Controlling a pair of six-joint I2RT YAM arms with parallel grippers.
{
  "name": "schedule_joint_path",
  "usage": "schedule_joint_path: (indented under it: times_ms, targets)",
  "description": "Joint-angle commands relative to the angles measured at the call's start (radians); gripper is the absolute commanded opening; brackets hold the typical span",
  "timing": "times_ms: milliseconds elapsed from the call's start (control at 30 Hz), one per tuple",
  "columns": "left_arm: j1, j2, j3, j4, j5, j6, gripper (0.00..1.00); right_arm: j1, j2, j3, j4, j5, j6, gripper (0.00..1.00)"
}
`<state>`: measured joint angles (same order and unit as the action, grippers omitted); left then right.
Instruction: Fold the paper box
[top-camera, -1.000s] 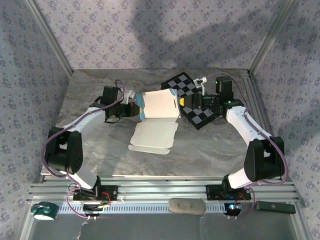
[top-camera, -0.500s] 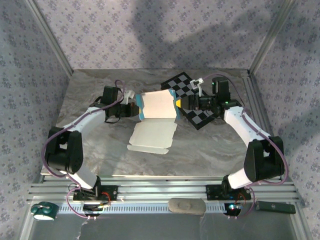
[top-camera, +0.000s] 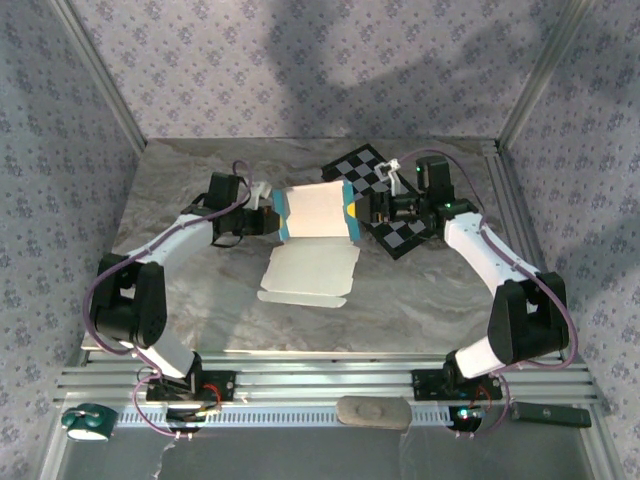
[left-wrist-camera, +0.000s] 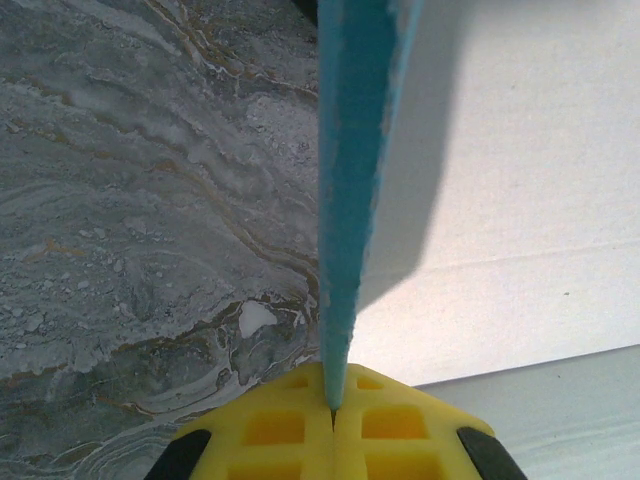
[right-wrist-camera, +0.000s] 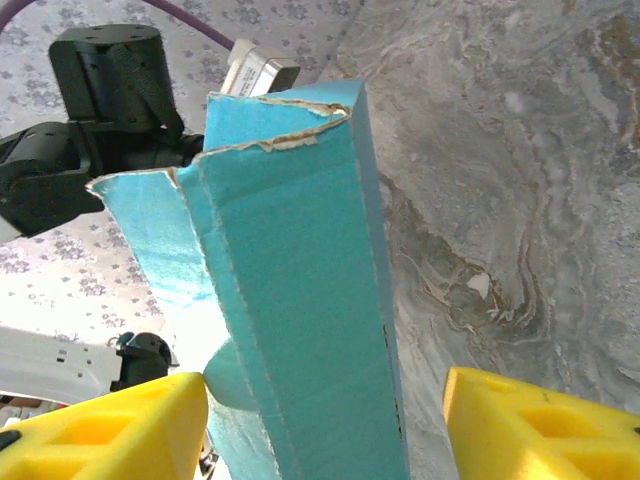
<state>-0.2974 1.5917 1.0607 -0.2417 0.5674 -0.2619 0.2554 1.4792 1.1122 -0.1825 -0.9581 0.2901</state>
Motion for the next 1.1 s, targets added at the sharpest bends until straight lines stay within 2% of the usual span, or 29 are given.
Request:
schedule_joint_path:
  times_ms: [0, 433, 833, 1067]
  targets:
    - [-0.008, 0.002, 0.051, -0.025, 0.0, 0.007, 0.0, 0.01, -0.009, 0.038, -0.048, 0.071, -0.037, 0.64]
    - [-0.025, 0.004, 0.077, -0.052, -0.02, 0.01, 0.0, 0.068, -0.025, 0.071, -0.151, 0.296, -0.107, 0.55]
    - [-0.035, 0.003, 0.084, -0.062, -0.039, 0.01, 0.0, 0.126, -0.041, 0.121, -0.198, 0.492, -0.14, 0.39]
    - [-0.049, 0.004, 0.093, -0.064, -0.046, 0.007, 0.0, 0.139, -0.036, 0.124, -0.202, 0.507, -0.143, 0.3]
